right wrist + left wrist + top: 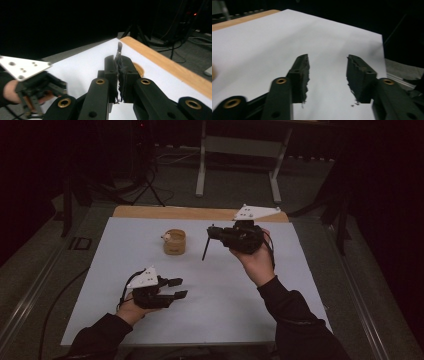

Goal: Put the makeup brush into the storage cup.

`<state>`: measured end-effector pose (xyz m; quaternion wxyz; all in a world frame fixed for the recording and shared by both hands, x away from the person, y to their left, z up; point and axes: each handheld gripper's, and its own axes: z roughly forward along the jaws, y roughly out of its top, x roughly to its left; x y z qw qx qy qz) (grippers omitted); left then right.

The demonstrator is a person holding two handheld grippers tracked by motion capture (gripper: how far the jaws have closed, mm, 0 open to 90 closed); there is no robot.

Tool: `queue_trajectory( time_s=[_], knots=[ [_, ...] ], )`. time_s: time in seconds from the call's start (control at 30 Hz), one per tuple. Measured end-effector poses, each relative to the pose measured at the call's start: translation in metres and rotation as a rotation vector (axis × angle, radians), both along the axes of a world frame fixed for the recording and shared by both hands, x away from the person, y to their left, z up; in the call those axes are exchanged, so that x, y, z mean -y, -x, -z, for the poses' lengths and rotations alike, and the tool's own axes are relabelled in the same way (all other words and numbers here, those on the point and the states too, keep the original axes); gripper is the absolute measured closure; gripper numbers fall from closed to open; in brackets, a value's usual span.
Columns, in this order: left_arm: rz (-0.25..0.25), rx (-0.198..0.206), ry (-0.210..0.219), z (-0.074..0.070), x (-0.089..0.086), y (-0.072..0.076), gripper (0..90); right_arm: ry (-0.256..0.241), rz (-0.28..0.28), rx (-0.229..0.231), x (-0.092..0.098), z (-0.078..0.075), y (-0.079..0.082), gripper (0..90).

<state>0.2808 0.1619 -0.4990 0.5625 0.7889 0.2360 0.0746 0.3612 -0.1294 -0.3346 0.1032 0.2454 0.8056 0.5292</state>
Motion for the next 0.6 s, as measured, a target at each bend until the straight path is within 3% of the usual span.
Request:
queue_trajectory(
  time_s=[0.33, 0.47, 0.6],
  knots=[
    [-0.027, 0.007, -0.019, -0.005, -0.022, 0.016, 40.0, 0.02, 0.032, 0.029, -0.023, -0.01, -0.028, 85.7],
    [-0.058, 0.006, -0.032, -0.003, -0.028, 0.019, 27.8, 0.016, 0.037, 0.036, -0.035, -0.014, -0.042, 85.7],
    [-0.092, 0.01, -0.022, -0.003, -0.037, 0.019, 21.8, 0.021, 0.048, 0.038, -0.046, -0.018, -0.055, 85.7]
  ],
)
